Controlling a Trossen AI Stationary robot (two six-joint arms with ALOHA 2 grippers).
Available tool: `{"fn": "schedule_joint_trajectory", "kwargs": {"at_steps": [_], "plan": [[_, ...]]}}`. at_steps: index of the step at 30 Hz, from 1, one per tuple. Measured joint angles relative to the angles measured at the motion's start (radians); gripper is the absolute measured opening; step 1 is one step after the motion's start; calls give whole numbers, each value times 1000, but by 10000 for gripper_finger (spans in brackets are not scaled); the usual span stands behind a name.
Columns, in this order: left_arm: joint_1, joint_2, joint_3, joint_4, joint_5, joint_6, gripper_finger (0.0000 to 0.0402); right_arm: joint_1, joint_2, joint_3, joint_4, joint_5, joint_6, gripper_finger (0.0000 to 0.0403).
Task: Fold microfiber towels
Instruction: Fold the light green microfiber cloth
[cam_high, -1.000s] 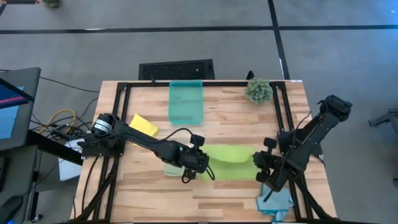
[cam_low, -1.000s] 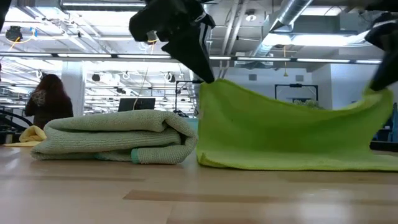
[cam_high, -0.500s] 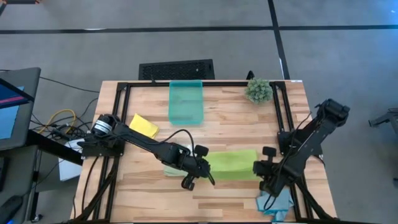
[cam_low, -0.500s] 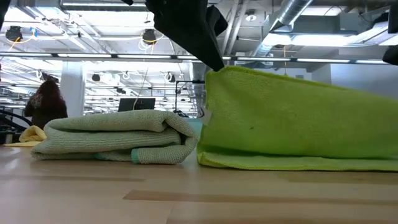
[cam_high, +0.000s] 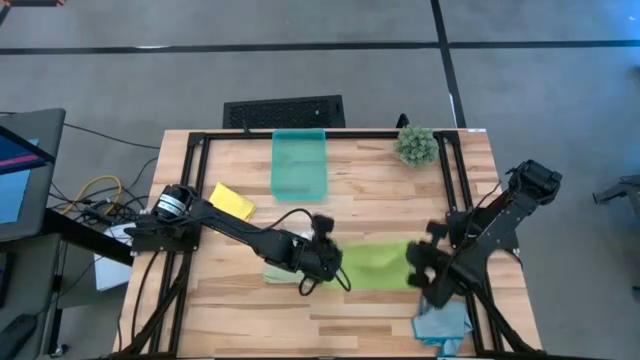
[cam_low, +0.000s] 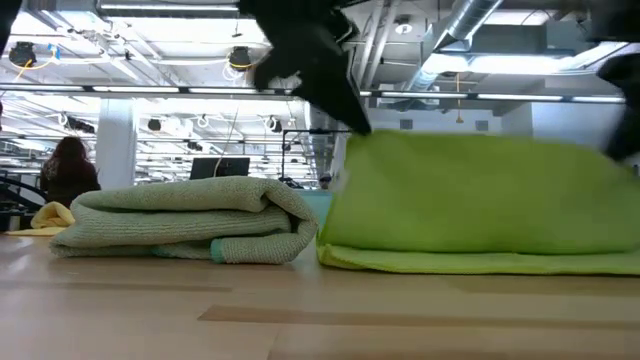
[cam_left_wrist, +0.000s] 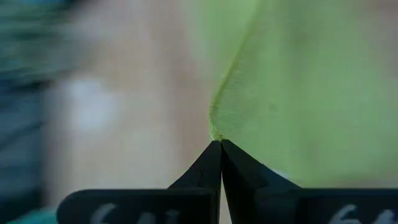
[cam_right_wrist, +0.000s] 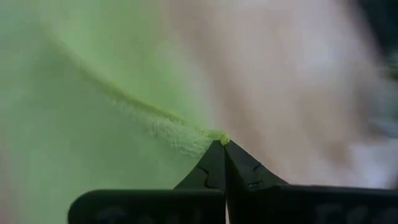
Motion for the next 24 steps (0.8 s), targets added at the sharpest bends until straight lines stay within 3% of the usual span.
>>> {"fn": "schedule_joint_trajectory", "kwargs": {"at_steps": [3,6,9,13,15,19,24], "plan": [[20,-2,3,26,-271,-21,0,-40,-1,0,-192,130,221,3],[31,-2,3,16,-314,-14,0,-61,-1,0,-297,215,302,6],[27,-2,3,-19,-181,-5,0,-54,-1,0,-292,232,283,7],[21,-2,-4,-78,143,-24,0,-2,-1,0,-152,154,129,7],[14,-1,-20,-75,252,-26,0,41,-1,0,-55,106,27,7],[-7,-1,-60,8,329,-15,0,135,-1,0,97,24,-107,6],[-12,-1,-79,29,421,-35,0,227,0,0,170,-4,-68,6]]}}
